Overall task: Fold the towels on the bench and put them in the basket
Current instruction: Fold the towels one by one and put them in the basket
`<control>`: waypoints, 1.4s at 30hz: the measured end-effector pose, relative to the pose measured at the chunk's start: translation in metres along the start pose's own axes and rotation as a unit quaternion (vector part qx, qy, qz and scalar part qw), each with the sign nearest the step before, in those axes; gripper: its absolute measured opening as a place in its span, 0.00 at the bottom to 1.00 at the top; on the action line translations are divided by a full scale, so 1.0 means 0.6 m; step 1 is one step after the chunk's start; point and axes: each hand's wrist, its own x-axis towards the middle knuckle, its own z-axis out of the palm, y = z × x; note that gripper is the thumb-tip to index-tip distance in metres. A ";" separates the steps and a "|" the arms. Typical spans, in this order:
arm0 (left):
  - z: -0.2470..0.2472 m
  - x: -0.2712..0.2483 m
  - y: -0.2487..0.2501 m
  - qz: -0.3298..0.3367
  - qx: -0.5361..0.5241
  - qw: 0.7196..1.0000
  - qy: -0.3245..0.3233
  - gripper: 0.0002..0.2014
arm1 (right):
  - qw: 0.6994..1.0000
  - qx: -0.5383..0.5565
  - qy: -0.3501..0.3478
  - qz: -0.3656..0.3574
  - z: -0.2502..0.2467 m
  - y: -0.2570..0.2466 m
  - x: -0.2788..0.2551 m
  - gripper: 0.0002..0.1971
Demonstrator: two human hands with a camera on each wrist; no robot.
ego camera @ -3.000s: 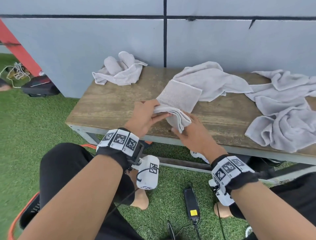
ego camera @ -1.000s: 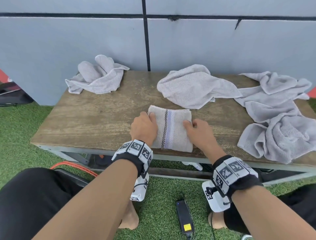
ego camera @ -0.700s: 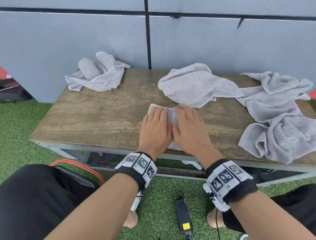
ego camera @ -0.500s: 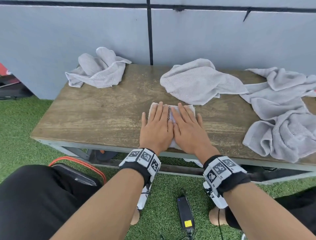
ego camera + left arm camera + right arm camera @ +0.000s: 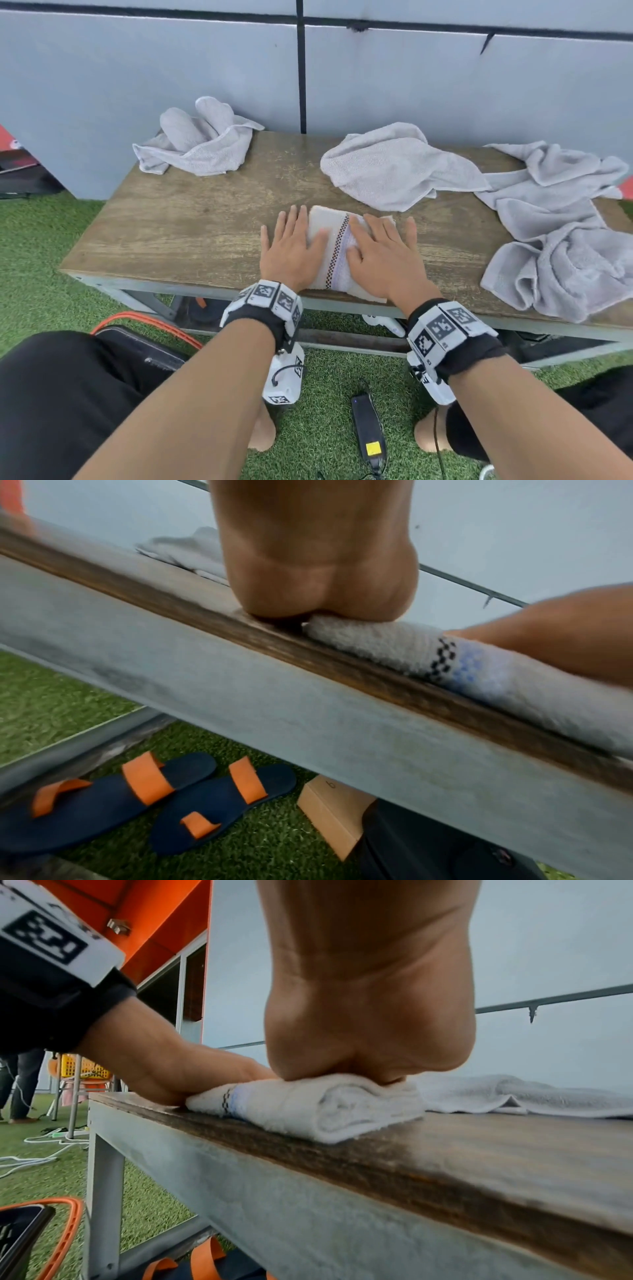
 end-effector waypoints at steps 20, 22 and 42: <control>-0.009 -0.012 -0.032 0.038 0.029 0.999 0.001 0.41 | 0.986 0.076 0.118 0.084 0.046 0.010 -0.054 0.32; -0.008 -0.012 -0.034 0.044 0.007 0.999 0.011 0.36 | 0.985 0.119 0.081 0.089 0.045 0.011 -0.054 0.33; -0.024 -0.063 0.001 0.000 -0.109 0.993 0.033 0.11 | 0.937 0.295 0.007 0.188 -0.017 -0.001 -0.061 0.54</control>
